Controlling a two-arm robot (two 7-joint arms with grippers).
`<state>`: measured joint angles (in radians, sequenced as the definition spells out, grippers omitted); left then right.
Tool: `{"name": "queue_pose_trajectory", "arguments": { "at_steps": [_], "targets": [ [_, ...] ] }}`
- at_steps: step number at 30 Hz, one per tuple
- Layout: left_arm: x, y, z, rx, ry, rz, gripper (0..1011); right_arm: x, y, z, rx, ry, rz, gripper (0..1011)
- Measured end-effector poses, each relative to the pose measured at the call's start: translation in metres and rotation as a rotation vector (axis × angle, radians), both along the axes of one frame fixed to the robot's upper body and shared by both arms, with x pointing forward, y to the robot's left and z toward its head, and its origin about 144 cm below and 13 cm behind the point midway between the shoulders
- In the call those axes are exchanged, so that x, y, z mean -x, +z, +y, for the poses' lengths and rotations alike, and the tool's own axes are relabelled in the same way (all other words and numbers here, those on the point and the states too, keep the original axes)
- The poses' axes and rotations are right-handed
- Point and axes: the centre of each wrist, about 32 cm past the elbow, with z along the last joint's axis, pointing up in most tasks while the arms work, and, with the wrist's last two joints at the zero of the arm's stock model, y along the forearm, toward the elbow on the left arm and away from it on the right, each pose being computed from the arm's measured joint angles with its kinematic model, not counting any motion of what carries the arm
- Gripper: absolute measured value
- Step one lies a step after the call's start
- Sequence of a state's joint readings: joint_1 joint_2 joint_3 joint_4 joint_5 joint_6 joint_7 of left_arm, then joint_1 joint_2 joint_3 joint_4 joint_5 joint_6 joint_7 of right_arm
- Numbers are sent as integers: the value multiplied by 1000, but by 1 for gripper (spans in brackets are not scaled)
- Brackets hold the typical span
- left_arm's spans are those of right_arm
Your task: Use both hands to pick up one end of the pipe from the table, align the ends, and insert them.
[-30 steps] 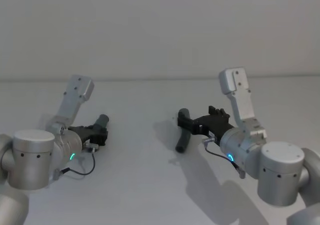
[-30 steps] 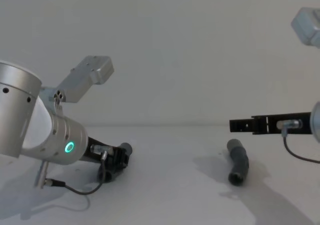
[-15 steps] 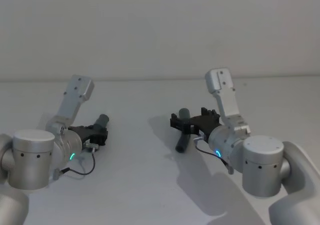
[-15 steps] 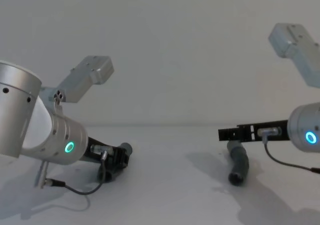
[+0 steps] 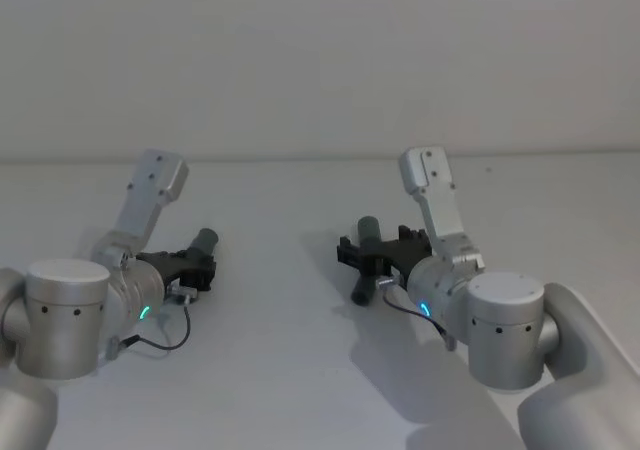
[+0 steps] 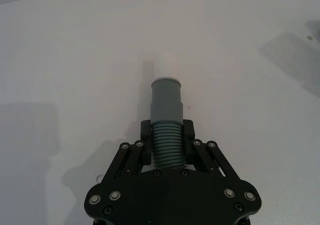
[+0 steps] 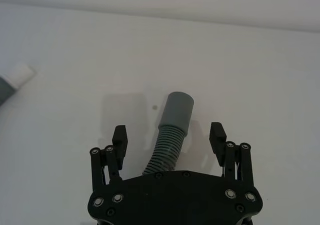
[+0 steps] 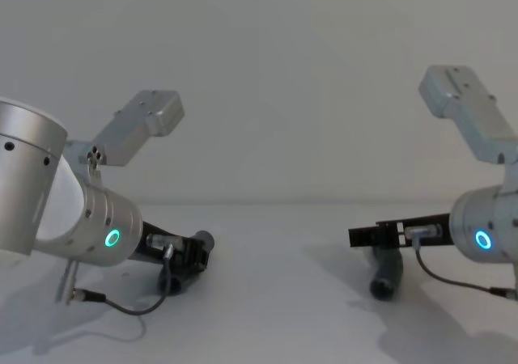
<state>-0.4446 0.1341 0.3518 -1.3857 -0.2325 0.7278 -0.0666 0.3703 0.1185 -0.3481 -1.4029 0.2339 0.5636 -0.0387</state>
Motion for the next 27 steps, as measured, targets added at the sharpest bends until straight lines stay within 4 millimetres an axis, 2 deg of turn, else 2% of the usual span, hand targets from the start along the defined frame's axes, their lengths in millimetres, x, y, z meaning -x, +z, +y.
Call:
{"name": "queue_pose_trajectory", "arguments": {
  "at_steps": [23, 27],
  "targets": [
    [0, 0, 0, 0, 0, 0, 320, -9, -13, 3, 26, -10, 54, 1000],
    [0, 0, 0, 0, 0, 1, 320, -10, -13, 3, 26, -6, 57, 945]
  ]
}}
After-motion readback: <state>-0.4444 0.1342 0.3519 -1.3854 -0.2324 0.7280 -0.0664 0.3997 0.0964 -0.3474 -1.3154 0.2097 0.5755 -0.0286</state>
